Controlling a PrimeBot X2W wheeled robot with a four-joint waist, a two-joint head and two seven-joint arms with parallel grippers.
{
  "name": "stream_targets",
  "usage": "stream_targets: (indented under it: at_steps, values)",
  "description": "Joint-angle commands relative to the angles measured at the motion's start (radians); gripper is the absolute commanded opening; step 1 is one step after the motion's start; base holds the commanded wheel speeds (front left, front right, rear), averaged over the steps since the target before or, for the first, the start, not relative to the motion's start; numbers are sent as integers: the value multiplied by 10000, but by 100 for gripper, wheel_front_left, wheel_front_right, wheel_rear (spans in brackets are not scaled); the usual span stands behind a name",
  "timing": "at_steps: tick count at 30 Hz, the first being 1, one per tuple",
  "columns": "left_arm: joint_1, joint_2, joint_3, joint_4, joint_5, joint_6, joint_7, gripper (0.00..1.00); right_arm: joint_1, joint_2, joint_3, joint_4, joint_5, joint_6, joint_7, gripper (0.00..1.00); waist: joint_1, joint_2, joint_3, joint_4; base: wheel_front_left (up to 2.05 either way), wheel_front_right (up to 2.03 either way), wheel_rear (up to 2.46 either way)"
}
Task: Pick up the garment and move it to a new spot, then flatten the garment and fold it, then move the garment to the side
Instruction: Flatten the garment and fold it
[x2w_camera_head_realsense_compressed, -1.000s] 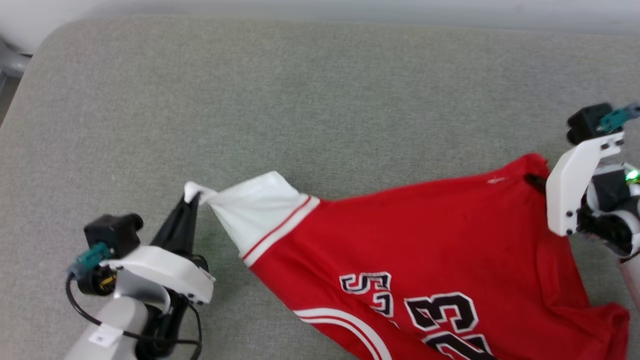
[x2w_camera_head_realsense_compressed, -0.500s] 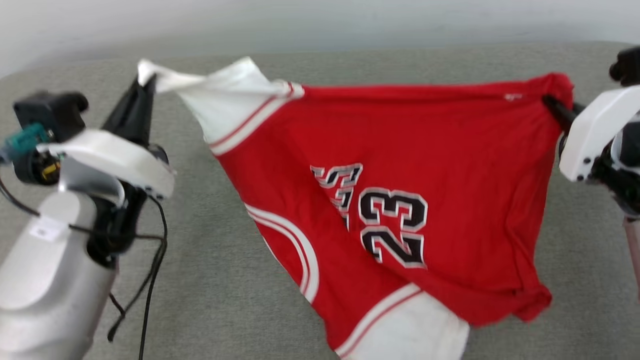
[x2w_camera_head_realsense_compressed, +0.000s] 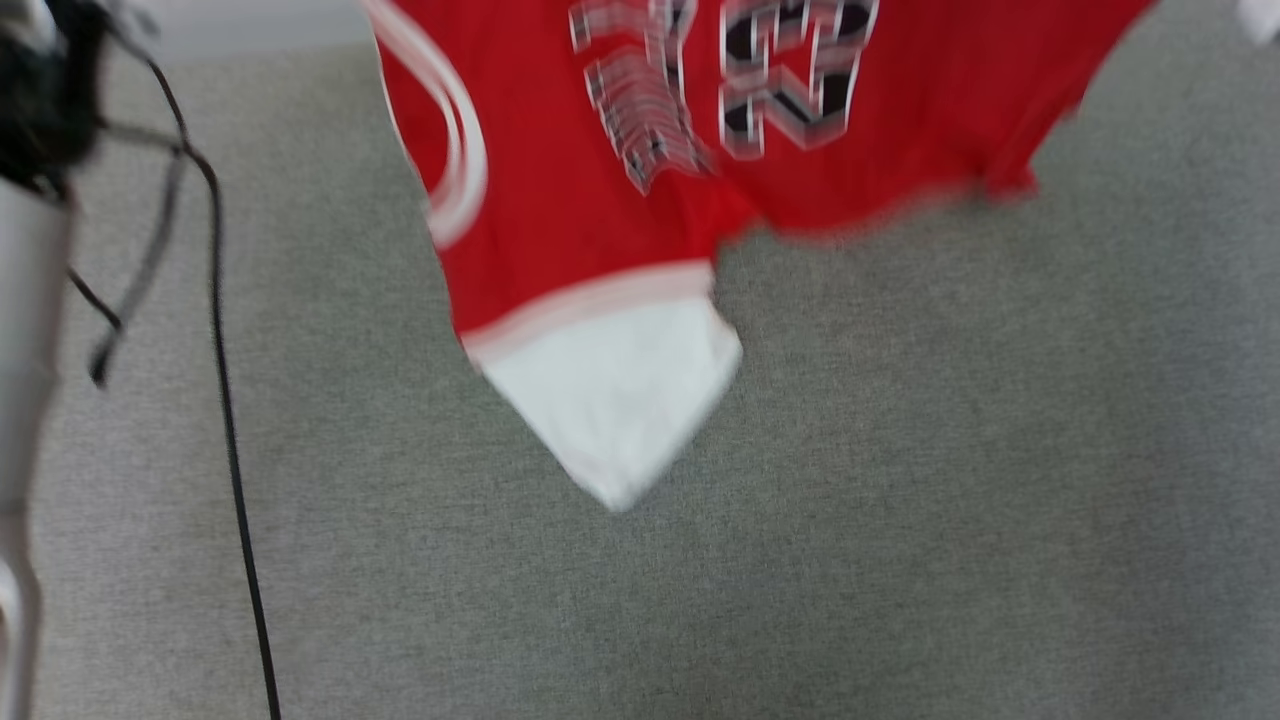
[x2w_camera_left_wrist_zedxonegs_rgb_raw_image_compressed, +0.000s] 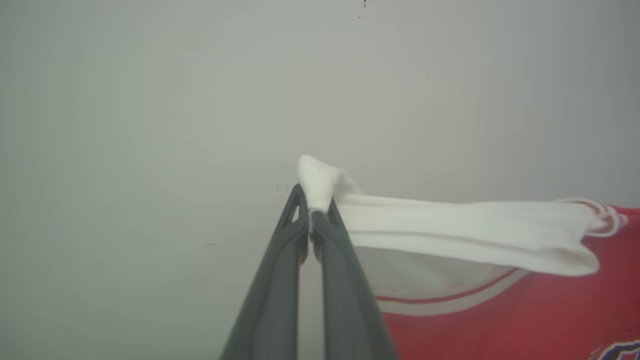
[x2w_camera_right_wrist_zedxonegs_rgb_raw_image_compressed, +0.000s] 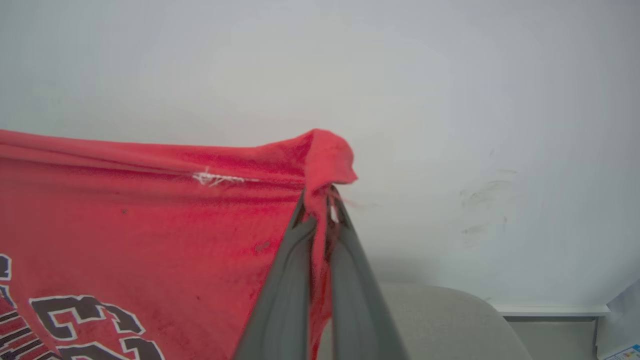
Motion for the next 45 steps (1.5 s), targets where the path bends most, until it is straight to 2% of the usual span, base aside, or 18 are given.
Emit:
stream_targets:
  at_steps: [1, 13, 24, 34, 40, 45]
  values:
    - [-913, 214, 144, 451, 159, -46, -82, 0, -806, 10, -242, 212, -283, -25, -398, 0, -1, 0, 463, -29, 0, 0, 0]
    - [-4332, 470, 121, 1753, 640, -413, -237, 0, -4081, 348, -686, 1537, -1241, -28, -1558, 0, -1, 0, 1989, 111, 0, 0, 0]
    - [-5185, 205, 113, 3414, 373, -909, -553, 0, -5435, 746, -528, 3704, -1146, -28, -2526, 0, -1, 0, 3233, 287, 0, 0, 0]
    - [-4080, -367, 35, 4678, -186, -1506, -1300, 0, -4681, 695, 256, 5221, -358, -23, -3214, 0, -1, 0, 3257, 541, 0, 0, 0]
    - [-2044, -625, 41, 4983, -772, -1676, -1689, 0, -2845, 490, 1166, 5529, 520, -25, -3601, 0, -1, 0, 2424, 635, 0, 0, 0]
    - [126, -696, 25, 4620, -1227, -1703, -1861, 0, -852, 184, 2018, 5216, 1369, -26, -4006, 0, -1, 0, 1515, 704, 0, 0, 0]
